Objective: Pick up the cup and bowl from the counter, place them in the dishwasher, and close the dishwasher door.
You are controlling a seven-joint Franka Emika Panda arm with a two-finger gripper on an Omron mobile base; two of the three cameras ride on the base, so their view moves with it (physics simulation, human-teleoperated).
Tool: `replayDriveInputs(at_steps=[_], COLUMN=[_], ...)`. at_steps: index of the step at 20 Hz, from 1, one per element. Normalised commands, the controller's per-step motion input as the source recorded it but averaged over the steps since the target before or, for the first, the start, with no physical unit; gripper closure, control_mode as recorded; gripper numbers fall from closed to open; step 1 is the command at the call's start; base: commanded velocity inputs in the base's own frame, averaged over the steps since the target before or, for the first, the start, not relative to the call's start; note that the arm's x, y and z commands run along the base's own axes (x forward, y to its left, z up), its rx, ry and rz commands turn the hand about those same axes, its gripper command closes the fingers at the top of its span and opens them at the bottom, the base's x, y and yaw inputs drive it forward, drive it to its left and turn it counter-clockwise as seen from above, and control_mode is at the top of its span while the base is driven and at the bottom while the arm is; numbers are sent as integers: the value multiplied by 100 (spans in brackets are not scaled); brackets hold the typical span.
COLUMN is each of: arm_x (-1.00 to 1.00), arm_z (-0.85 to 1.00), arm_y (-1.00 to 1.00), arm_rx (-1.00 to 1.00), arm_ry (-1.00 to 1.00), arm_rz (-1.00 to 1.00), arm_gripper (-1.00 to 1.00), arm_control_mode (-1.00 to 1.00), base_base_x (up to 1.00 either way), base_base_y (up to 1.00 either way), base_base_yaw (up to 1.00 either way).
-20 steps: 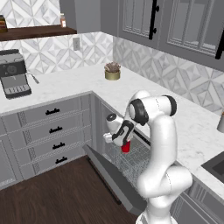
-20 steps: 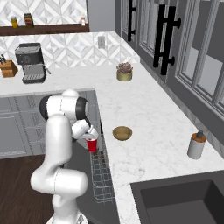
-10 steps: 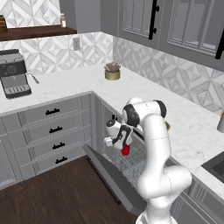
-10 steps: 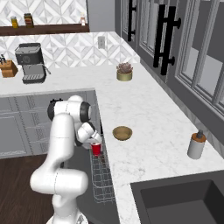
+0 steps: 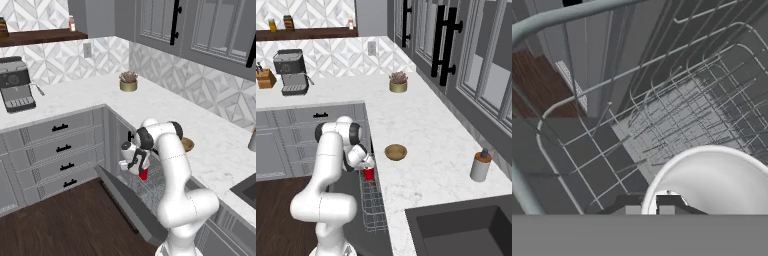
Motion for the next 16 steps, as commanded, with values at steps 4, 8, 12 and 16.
replayDriveInputs(at_steps=[4, 8, 12, 16], arm_x=[0, -17, -29, -75], arm_z=[-61, -95, -92, -78], arm_y=[0, 14, 60, 97], arm_rx=[0, 8, 11, 6], arm_ry=[0, 2, 1, 6], arm_rz=[0, 2, 0, 0], arm_gripper=[100, -100, -100, -100], arm_control_mode=[-100, -100, -100, -100], base_base_x=[0, 0, 0, 0], base_base_y=[0, 0, 0, 0], base_base_yaw=[0, 0, 0, 0])
